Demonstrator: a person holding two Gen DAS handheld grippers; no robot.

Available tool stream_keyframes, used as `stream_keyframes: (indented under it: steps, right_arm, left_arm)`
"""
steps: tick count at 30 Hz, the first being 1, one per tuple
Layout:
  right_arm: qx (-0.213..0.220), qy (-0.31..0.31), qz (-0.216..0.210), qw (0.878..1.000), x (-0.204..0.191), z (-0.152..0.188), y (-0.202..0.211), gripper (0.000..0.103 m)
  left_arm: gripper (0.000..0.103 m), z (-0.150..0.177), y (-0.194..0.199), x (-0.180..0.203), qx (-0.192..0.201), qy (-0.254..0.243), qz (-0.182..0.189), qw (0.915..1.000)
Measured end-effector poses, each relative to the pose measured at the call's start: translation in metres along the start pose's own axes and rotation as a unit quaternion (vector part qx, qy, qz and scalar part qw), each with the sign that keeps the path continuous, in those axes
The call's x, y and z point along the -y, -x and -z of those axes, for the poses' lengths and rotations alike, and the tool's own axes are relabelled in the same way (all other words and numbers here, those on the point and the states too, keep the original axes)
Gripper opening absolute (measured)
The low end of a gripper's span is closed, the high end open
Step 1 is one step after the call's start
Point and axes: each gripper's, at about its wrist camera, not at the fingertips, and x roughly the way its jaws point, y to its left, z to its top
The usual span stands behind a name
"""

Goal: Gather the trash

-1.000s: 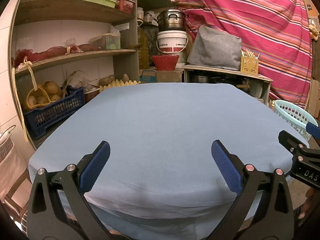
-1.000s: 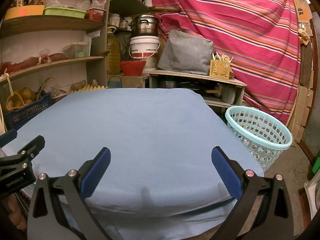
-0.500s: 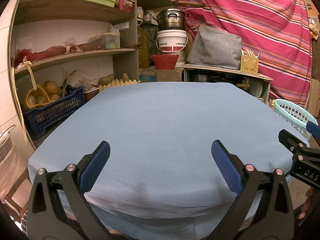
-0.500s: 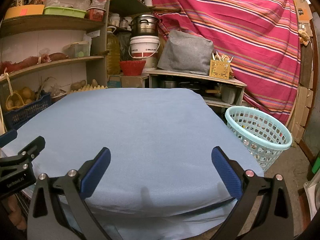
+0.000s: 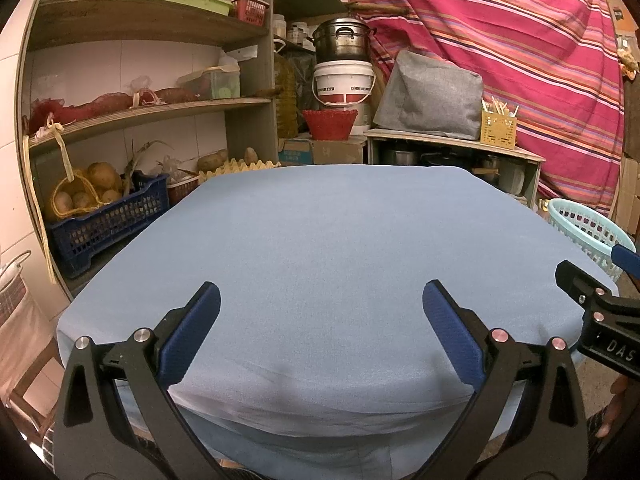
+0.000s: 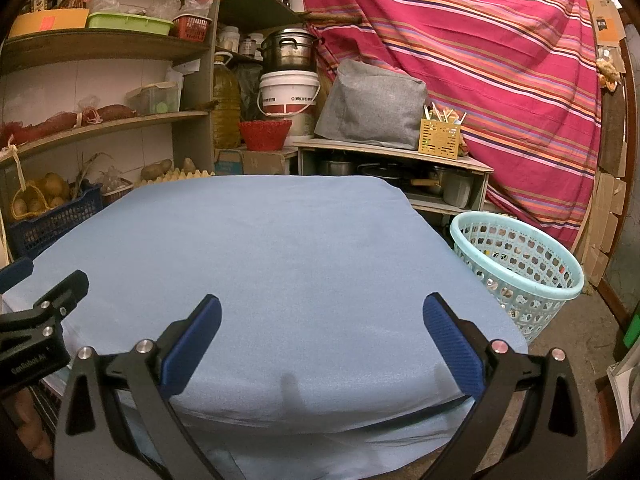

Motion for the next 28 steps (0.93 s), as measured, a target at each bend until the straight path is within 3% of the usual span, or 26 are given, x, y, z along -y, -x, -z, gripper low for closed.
stream_keyframes:
  steps: [28]
  right_arm:
    - [0.0, 0.0, 0.0, 1.0, 0.0029, 0.0003, -0.0006, 0.098]
  left_arm:
    - [0.098, -0.0031, 0.0049, 0.0005, 0.004, 0.0, -0.001, 1.0]
